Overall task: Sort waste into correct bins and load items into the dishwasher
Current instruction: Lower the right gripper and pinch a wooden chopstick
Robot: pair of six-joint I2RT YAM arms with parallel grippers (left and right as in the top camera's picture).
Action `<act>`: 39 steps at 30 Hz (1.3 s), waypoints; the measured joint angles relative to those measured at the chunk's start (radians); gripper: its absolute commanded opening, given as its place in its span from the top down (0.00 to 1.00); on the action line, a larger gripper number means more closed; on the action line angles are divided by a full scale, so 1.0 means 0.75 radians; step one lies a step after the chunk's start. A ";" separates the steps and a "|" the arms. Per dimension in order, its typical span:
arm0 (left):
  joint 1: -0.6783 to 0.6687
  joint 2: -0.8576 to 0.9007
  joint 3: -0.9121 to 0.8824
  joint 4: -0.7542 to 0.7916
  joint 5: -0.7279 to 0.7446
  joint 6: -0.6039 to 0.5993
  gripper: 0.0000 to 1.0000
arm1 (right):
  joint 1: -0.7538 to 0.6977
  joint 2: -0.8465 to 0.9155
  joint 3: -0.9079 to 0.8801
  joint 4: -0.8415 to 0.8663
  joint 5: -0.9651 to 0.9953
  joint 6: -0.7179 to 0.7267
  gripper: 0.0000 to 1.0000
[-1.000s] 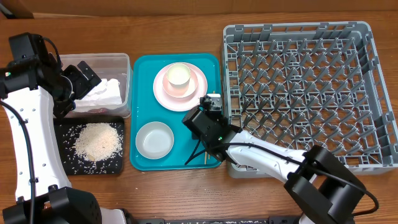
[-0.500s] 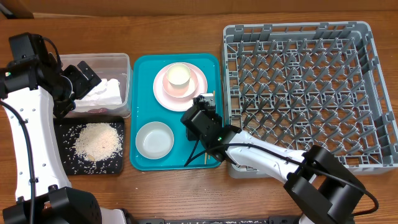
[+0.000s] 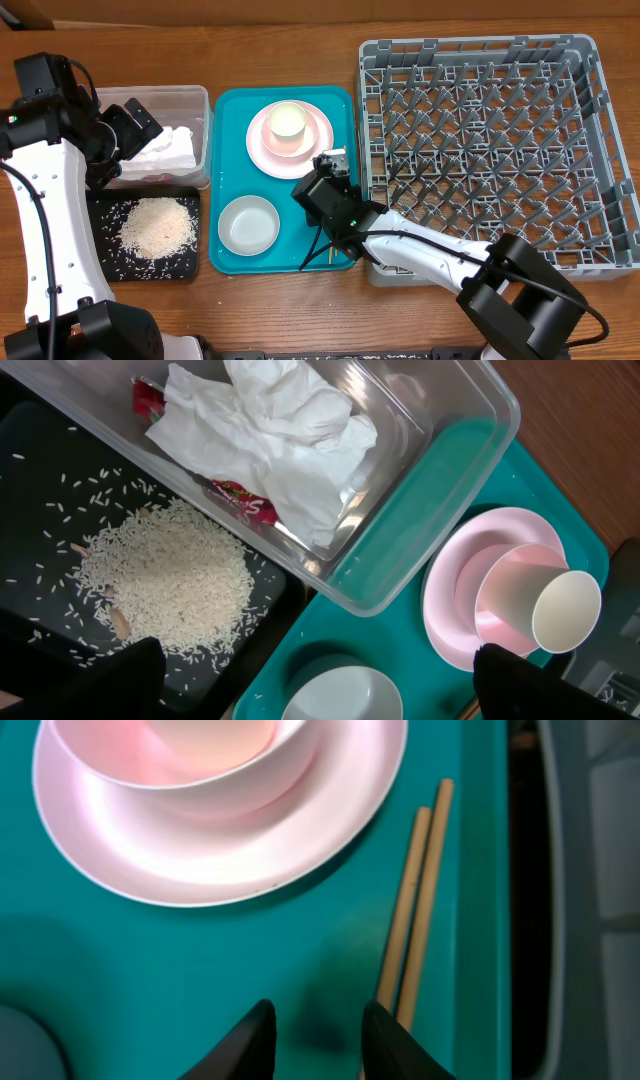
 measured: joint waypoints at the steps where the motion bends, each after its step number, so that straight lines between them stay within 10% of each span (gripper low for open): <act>1: 0.000 0.000 0.000 0.000 0.000 0.000 0.00 | 0.001 0.003 0.000 0.000 0.009 0.009 0.70; 39: 0.000 0.000 0.000 0.000 0.000 0.000 0.00 | -0.070 0.117 0.003 -0.031 -0.109 0.282 0.82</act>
